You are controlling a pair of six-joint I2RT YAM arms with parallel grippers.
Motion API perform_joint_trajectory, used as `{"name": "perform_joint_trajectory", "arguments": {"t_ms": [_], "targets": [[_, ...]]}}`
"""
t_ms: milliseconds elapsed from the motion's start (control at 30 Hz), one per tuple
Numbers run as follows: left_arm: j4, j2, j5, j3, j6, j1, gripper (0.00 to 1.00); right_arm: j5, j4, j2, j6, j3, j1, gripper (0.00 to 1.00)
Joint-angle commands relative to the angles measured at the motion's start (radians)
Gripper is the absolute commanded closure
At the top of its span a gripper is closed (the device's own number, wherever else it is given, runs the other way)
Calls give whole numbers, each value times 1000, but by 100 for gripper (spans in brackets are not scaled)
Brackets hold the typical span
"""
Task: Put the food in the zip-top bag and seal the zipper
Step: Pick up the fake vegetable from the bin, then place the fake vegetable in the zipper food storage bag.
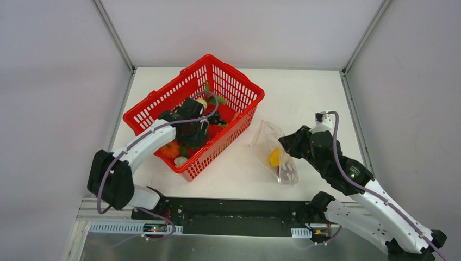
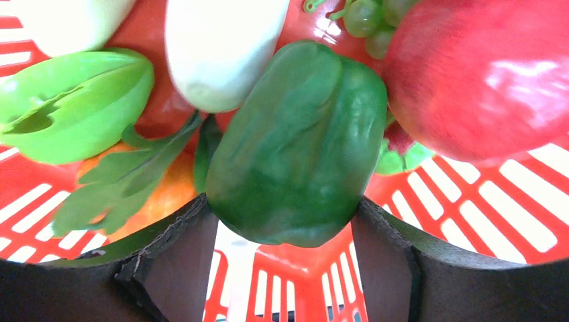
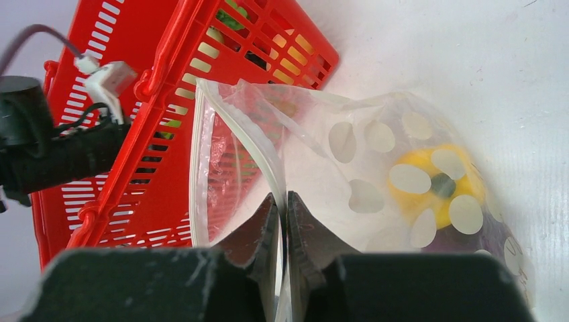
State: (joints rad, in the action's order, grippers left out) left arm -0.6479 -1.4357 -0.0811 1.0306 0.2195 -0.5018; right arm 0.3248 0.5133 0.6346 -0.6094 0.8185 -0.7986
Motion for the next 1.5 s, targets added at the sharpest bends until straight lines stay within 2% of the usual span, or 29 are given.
{"name": "perform_joint_trajectory", "arguments": {"t_ms": [0,133,333,567,667,1167,1267,1400,1467], "targets": [[-51,158,17,14,4,9,62,19,-28,-10,8,4,-3,88],[-73,232,29,13,8,9,57,3,-33,13,7,10,-3,88],[-108,330,24,9,30,9,58,-3,-44,17,6,9,-3,89],[-94,493,-92,16,76,9,59,-3,-45,19,5,12,-2,89],[-92,528,-100,27,85,9,59,-8,-47,22,2,11,-2,89],[3,682,155,69,146,9,61,-35,-58,31,-15,10,-3,89],[93,701,251,53,222,9,62,-39,-66,30,-19,6,-3,89],[303,732,383,-19,355,-9,65,-28,-72,33,-20,4,-2,89],[336,746,350,-16,378,-34,68,-25,-76,32,-14,5,-3,89]]}}
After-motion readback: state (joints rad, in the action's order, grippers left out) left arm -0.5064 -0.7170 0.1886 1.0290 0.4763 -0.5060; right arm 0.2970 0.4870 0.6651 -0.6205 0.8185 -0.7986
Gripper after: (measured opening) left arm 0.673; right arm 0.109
